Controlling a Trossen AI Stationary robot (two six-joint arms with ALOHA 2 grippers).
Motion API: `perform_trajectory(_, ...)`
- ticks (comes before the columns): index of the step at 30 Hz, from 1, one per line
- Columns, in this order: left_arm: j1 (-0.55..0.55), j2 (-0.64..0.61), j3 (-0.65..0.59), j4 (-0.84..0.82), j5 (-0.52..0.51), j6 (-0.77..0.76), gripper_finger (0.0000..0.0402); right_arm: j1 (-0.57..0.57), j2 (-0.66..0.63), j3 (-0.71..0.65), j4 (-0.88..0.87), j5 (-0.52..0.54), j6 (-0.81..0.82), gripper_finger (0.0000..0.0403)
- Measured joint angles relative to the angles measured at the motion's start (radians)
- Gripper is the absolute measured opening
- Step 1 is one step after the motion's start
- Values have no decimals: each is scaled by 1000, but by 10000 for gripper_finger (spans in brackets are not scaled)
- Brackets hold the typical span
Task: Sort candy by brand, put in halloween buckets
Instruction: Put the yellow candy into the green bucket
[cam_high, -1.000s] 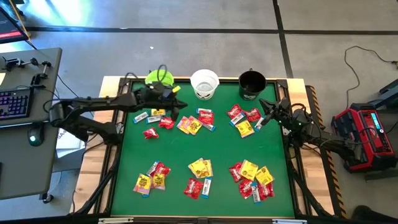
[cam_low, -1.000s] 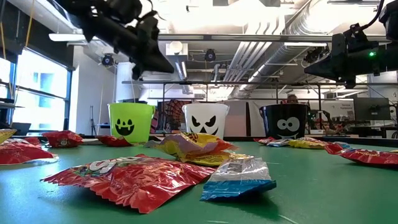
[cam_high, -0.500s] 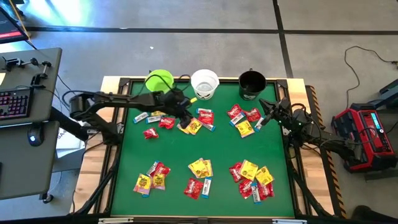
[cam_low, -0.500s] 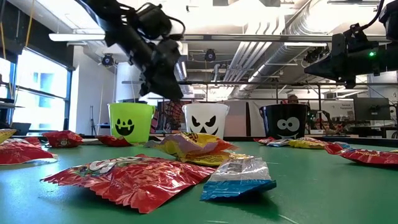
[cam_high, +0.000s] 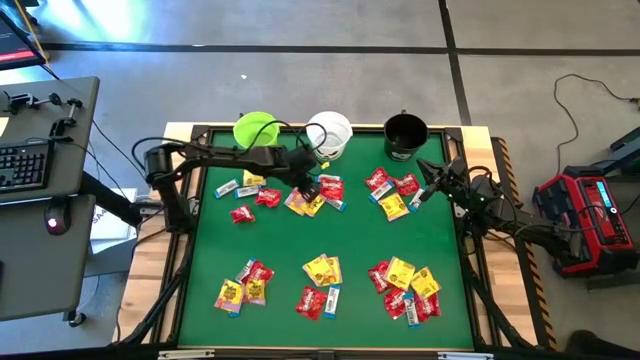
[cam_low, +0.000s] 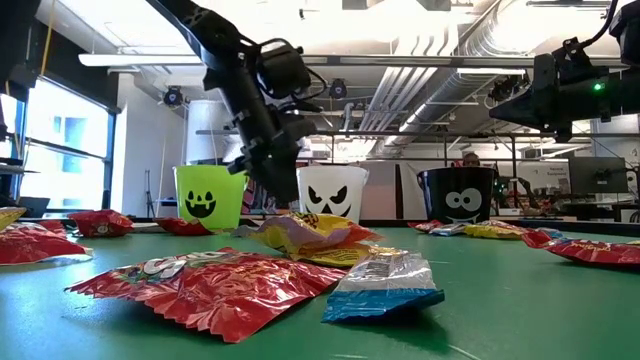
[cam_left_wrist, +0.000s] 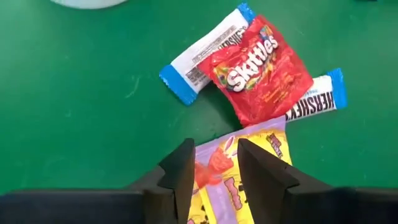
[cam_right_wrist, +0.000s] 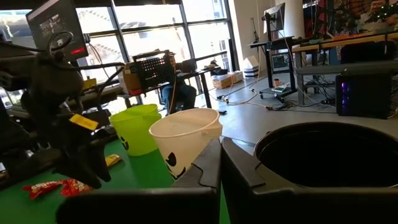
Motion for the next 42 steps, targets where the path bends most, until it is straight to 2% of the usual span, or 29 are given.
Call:
perform_trajectory(11,20,19,1,-54,7,-14,180,0,0,0,0,0,0,0)
perform_trajectory(16,39,61,1,-63,74,-3,184,0,1,0,0,0,0,0)
perform_trajectory(24,37,86,1,-52,82,14,184,0,1,0,0,0,0,0)
perform_trajectory(29,37,86,1,-30,124,32,183,0,1,0,0,0,0,0)
perform_trajectory(35,37,86,1,-30,141,83,151,0,1,0,0,0,0,0)
perform_trajectory(42,37,86,1,-11,163,137,70,0,1,0,0,0,0,0)
